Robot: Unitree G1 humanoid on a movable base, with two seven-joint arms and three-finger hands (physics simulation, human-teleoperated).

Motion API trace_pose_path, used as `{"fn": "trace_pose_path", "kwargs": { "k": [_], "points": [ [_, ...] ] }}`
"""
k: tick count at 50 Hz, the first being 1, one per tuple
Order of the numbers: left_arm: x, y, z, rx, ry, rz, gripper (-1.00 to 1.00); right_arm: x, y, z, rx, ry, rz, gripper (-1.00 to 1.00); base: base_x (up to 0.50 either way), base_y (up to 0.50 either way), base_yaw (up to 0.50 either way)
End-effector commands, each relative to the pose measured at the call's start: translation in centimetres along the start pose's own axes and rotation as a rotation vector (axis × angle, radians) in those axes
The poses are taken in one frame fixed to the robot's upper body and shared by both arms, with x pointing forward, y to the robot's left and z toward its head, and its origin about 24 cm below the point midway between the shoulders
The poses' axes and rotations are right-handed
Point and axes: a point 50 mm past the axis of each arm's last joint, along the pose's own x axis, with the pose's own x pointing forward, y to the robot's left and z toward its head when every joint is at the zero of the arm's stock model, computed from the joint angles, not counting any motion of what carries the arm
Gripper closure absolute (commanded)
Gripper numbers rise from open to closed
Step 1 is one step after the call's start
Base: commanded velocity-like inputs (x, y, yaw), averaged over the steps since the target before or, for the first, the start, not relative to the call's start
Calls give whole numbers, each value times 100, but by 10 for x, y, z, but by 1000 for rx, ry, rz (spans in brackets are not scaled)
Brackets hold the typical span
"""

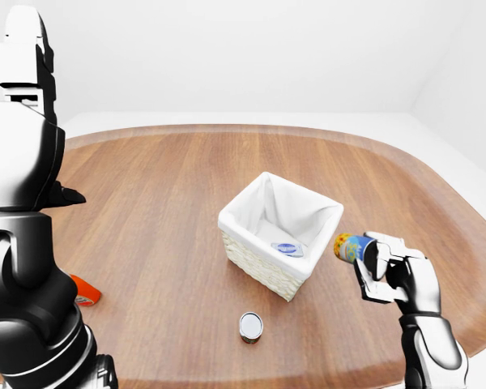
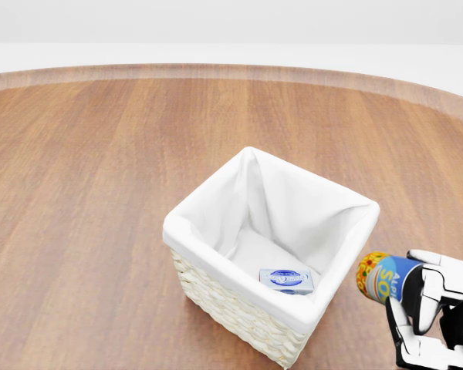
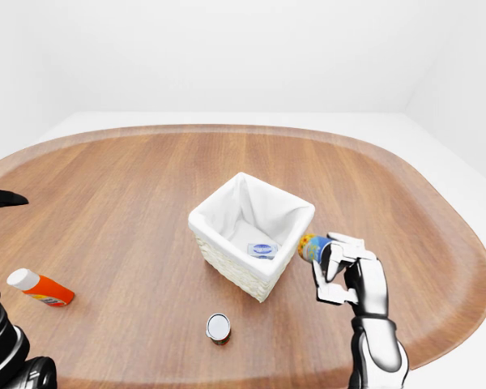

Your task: Pick up the alphabet soup and the cream cheese box, and put them in the basket.

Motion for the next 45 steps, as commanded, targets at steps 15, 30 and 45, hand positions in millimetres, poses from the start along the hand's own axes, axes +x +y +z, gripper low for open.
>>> {"fn": "trace_pose_path", "kwargs": {
  "k": [15, 30, 45],
  "points": [
    [1, -2, -1, 5, 7, -2, -100, 52, 11, 55, 32, -194, 17, 100, 0, 0, 0],
    [1, -1, -1, 11, 8, -4, -100, 86, 23, 87, -3, -323, 2, 100, 0, 0, 0],
    [1, -2, -1, 6, 7, -4, -100, 116, 48, 89, -133, -307, 39, 100, 0, 0, 0]
  ]
}}
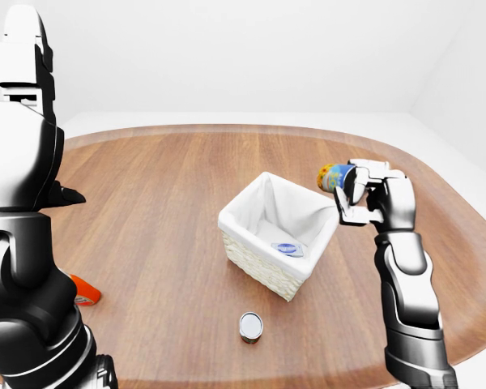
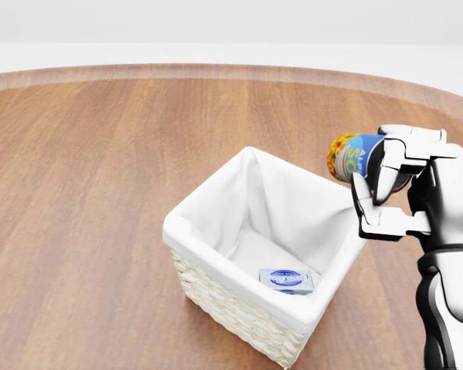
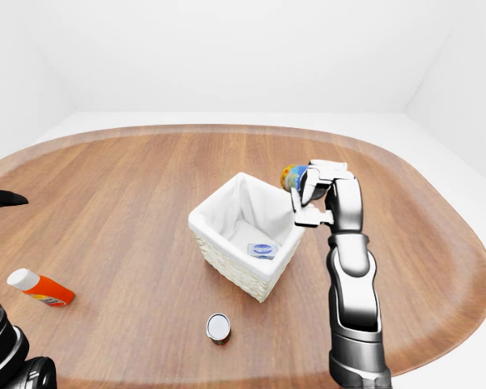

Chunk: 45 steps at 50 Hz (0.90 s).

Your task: Pick up the alphabet soup and the cream cheese box, and put them in the basket.

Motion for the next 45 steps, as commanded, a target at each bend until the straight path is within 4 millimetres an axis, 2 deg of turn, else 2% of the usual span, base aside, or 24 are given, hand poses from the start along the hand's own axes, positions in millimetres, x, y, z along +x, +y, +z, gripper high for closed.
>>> {"fn": "trace_pose_path", "kwargs": {
  "k": [1, 13, 20, 33, 45],
  "points": [
    [1, -2, -1, 8, 8, -7, -100, 24, 16, 9, -91, -42, 18, 100, 0, 0, 0],
    [1, 0, -2, 13, 9, -5, -100, 32, 35, 9, -159, -44, 69, 100, 0, 0, 0],
    [1, 0, -1, 10, 7, 0, -100, 25, 43, 1, -186, -10, 107, 100, 0, 0, 0],
    [1, 0, -1, 12, 7, -1, -100, 18, 55, 4, -293, -20, 202, 100, 0, 0, 0],
    [1, 0, -1, 10, 7, -2, -100, 23, 71, 0, -370, -2, 268, 100, 0, 0, 0]
  ]
}}
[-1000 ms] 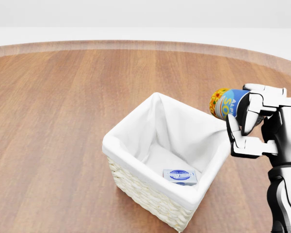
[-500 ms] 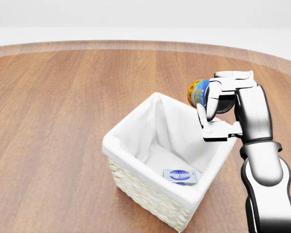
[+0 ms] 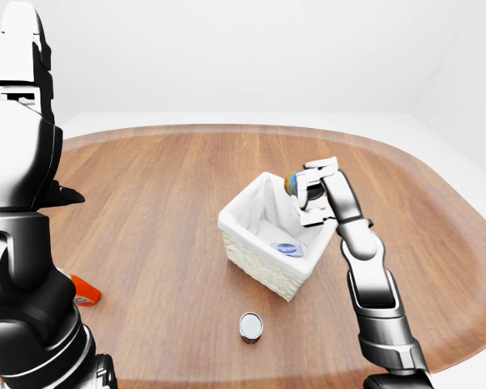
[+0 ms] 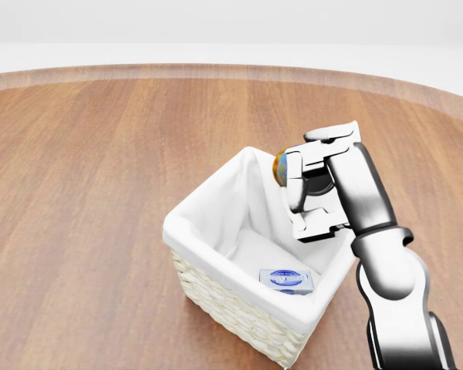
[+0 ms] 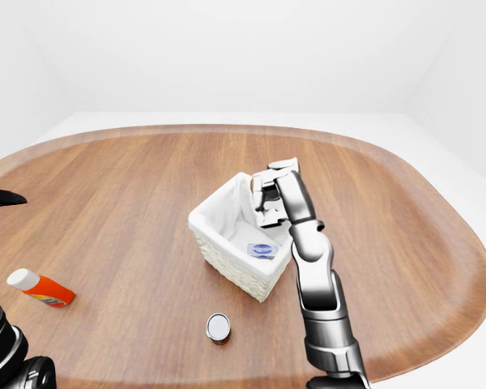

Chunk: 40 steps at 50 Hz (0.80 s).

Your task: Pick up the alphabet soup and the cream cheese box, and put them in the basket.

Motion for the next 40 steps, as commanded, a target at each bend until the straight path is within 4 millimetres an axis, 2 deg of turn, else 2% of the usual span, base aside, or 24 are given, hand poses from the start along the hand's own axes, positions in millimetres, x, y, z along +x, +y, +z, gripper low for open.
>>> {"fn": "trace_pose_path", "kwargs": {
  "k": [1, 26, 40],
  "points": [
    [1, -2, -1, 9, 8, -8, -100, 8, 10, 4, -77, 1, 36, 100, 0, 0, 0],
    [0, -1, -1, 2, 4, -2, -100, 23, 46, -32, -82, 171, 104, 100, 0, 0, 0],
    [1, -1, -1, 5, 3, -5, -100, 29, 48, -30, -71, 168, 104, 100, 0, 0, 0]
  ]
}}
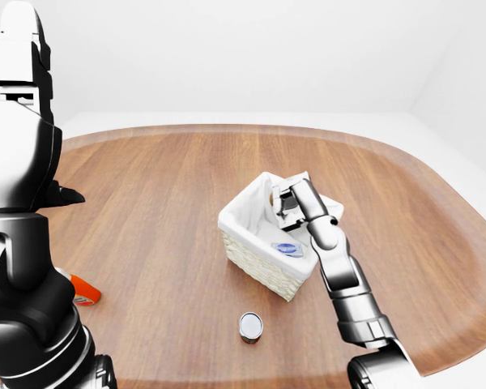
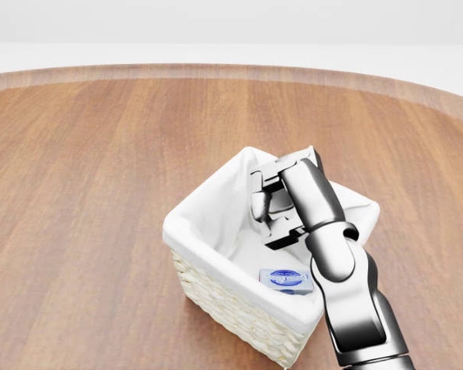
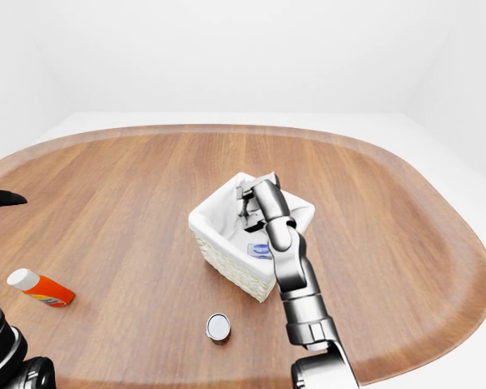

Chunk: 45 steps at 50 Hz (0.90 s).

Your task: Pick up the alphabet soup and the cream cheese box, and put them in the basket.

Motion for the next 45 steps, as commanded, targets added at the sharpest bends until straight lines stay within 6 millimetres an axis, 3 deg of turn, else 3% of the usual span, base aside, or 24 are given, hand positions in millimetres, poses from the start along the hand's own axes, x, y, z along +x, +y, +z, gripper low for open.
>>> {"fn": "trace_pose_path", "kwargs": {
  "k": [1, 3, 4, 5, 22, 33, 45],
  "points": [
    [2, -2, -1, 12, 8, -9, -100, 6, -1, 3, 6, -3, -25, 100, 0, 0, 0],
    [2, -2, -1, 12, 9, -9, -100, 7, -1, 5, 6, -8, -24, 100, 0, 0, 0],
    [2, -2, -1, 11, 9, -9, -100, 7, -1, 5, 5, -9, -25, 47, 0, 0, 0],
    [2, -2, -1, 10, 8, -9, -100, 7, -2, 6, 7, -11, -29, -100, 0, 0, 0],
    [1, -2, 0, 9, 8, -7, -100, 2, -21, 26, 5, -107, -85, -100, 0, 0, 0],
    [1, -2, 0, 11, 9, -7, -100, -7, -52, 70, 14, -300, -181, -100, 0, 0, 0],
    [1, -1, 0, 15, 10, -8, -100, 1, -85, 65, 264, -302, -425, -100, 0, 0, 0]
  ]
}}
